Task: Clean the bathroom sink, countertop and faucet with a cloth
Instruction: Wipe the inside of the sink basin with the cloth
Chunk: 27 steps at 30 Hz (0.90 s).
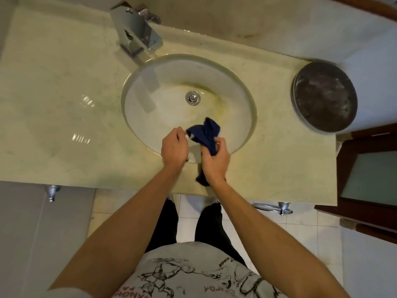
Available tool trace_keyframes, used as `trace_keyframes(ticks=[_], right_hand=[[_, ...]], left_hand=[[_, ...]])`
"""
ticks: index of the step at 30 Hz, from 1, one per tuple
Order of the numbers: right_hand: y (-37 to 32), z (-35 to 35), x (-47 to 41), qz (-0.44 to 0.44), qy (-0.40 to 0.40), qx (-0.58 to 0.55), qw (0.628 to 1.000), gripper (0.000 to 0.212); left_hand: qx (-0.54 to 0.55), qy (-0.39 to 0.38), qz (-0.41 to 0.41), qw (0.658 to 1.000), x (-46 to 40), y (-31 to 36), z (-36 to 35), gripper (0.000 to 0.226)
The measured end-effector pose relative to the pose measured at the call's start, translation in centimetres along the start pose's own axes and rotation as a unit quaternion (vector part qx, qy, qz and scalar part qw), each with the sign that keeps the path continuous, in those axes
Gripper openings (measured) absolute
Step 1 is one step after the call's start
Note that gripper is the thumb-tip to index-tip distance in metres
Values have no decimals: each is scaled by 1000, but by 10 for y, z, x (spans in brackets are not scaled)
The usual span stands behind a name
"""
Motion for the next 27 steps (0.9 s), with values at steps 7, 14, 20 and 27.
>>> trace_keyframes(ticks=[7, 14, 20, 27], right_hand=[[-61, 34, -60, -53, -47, -190, 979, 10], [-67, 138, -147, 45, 94, -41, 994, 16], [-104, 103, -222, 92, 125, 6, 988, 23], [-148, -25, -276, 206, 8, 109, 972, 43]], left_hand=[[-63, 18, 4, 998, 6, 12, 3, 46], [-152, 52, 26, 987, 4, 15, -4, 45], [-189, 118, 23, 975, 7, 13, -13, 39], [-214, 150, 37, 964, 3, 9, -17, 32]])
Point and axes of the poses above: each hand's wrist, its own x-axis away from the middle knuckle, its own z-axis out of the back of the hand, y = z × x, the point moved 1 cm from there along -x, towards the middle knuckle
